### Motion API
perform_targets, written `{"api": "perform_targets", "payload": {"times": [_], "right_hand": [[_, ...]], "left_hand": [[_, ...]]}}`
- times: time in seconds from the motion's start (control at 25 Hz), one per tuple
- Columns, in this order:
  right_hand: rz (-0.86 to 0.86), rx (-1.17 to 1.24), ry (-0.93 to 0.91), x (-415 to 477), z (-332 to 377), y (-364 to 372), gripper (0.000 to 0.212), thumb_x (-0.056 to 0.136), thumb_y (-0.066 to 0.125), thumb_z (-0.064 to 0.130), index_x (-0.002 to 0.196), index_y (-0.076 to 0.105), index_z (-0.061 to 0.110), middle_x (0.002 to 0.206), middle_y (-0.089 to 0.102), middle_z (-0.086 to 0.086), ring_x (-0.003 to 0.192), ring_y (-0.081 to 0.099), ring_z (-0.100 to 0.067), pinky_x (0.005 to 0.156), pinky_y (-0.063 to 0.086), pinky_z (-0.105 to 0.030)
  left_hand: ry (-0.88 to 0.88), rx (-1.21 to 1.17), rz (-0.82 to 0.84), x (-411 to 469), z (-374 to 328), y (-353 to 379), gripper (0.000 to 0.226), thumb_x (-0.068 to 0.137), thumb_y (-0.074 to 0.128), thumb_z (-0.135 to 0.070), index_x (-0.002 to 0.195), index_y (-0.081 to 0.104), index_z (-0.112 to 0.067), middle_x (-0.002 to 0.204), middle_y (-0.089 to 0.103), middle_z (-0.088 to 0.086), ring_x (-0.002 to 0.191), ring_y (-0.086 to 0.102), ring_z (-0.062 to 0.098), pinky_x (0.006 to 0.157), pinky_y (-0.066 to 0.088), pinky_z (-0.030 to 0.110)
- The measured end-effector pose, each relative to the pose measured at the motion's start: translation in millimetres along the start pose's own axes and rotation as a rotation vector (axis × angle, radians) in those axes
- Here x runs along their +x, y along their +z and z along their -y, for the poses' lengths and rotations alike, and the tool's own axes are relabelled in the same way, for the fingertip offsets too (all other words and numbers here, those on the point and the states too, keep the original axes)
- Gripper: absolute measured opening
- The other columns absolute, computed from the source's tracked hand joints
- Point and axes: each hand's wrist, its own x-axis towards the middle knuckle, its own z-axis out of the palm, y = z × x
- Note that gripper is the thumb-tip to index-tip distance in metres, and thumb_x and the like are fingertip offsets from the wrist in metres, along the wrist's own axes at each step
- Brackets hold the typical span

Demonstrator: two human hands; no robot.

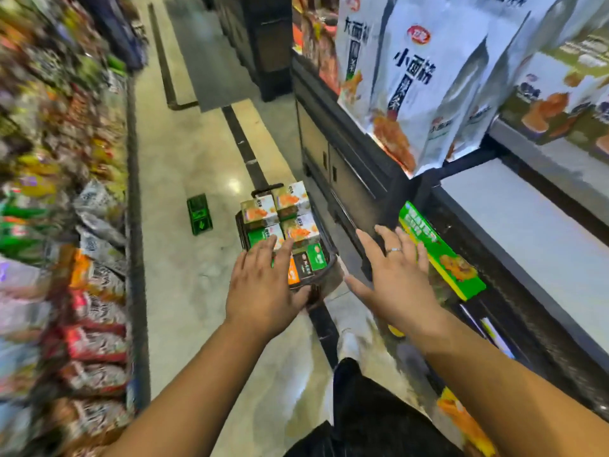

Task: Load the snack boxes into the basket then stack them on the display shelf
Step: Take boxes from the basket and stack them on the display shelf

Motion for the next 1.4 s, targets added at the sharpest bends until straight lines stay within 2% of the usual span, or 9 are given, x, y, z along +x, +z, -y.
{"api": "perform_targets", "payload": {"times": [0.08,0.16,0.44,0.76,0.96,1.16,1.28,1.4], "right_hand": [[0.057,0.045,-0.033,40.9,11.3,17.0,0.081,0.084,0.055,0.064,0.152,0.022,0.034,0.159,0.022,-0.002,0.147,0.013,-0.03,0.117,0.012,-0.054],[0.125,0.053,-0.054,82.1,19.9,30.2,0.082,0.086,0.053,0.064,0.154,0.018,0.033,0.16,0.018,0.0,0.148,0.01,-0.028,0.118,0.01,-0.051],[0.248,0.038,-0.169,231.6,26.6,51.1,0.08,0.086,0.053,0.064,0.152,0.02,0.032,0.157,0.023,-0.004,0.146,0.017,-0.026,0.118,0.018,-0.05],[0.342,0.06,-0.16,347.6,62.9,81.1,0.08,0.09,0.052,0.059,0.154,0.014,0.029,0.159,0.022,-0.007,0.145,0.021,-0.029,0.116,0.017,-0.046],[0.397,0.083,0.019,414.1,91.7,128.1,0.087,0.087,0.056,0.058,0.154,0.011,0.025,0.154,0.029,-0.008,0.139,0.03,-0.032,0.112,0.027,-0.048],[0.448,0.156,0.289,469.8,118.3,175.6,0.091,0.086,0.061,0.056,0.154,0.014,0.018,0.155,0.027,-0.012,0.139,0.032,-0.033,0.111,0.031,-0.049],[0.45,0.23,0.419,495.0,125.0,214.9,0.09,0.087,0.064,0.052,0.154,0.015,0.019,0.151,0.029,-0.016,0.136,0.034,-0.034,0.109,0.033,-0.045],[0.428,0.276,0.502,517.3,125.5,261.0,0.086,0.085,0.067,0.048,0.153,0.021,0.02,0.148,0.03,-0.015,0.132,0.036,-0.037,0.103,0.035,-0.046]], "left_hand": [[-0.057,0.012,-0.009,25.1,22.9,10.1,0.086,0.079,0.063,-0.059,0.15,0.035,-0.019,0.15,0.042,0.014,0.138,0.039,0.033,0.114,0.029,0.048],[-0.106,0.016,0.004,53.9,41.5,18.1,0.085,0.076,0.067,-0.057,0.146,0.04,-0.017,0.147,0.046,0.014,0.135,0.042,0.034,0.112,0.032,0.048],[-0.241,-0.029,0.07,165.8,85.6,28.9,0.085,0.084,0.058,-0.058,0.153,0.024,-0.022,0.157,0.029,0.009,0.145,0.026,0.028,0.119,0.017,0.042],[-0.254,-0.049,0.086,264.9,148.8,40.6,0.084,0.086,0.058,-0.058,0.154,0.024,-0.021,0.157,0.03,0.01,0.144,0.027,0.029,0.119,0.018,0.042],[-0.162,-0.072,0.221,347.6,213.6,69.6,0.087,0.086,0.058,-0.058,0.155,0.019,-0.022,0.159,0.026,0.009,0.146,0.023,0.028,0.119,0.016,0.039],[-0.002,-0.096,0.374,435.5,278.8,109.9,0.09,0.083,0.061,-0.062,0.154,0.023,-0.02,0.155,0.032,0.009,0.142,0.029,0.028,0.117,0.021,0.039],[0.082,-0.102,0.464,480.3,307.0,151.5,0.093,0.08,0.064,-0.062,0.153,0.025,-0.02,0.154,0.034,0.009,0.14,0.033,0.028,0.115,0.024,0.038],[0.1,-0.101,0.515,511.3,327.4,203.6,0.094,0.079,0.066,-0.062,0.152,0.028,-0.018,0.151,0.038,0.011,0.137,0.036,0.029,0.113,0.027,0.038]]}}
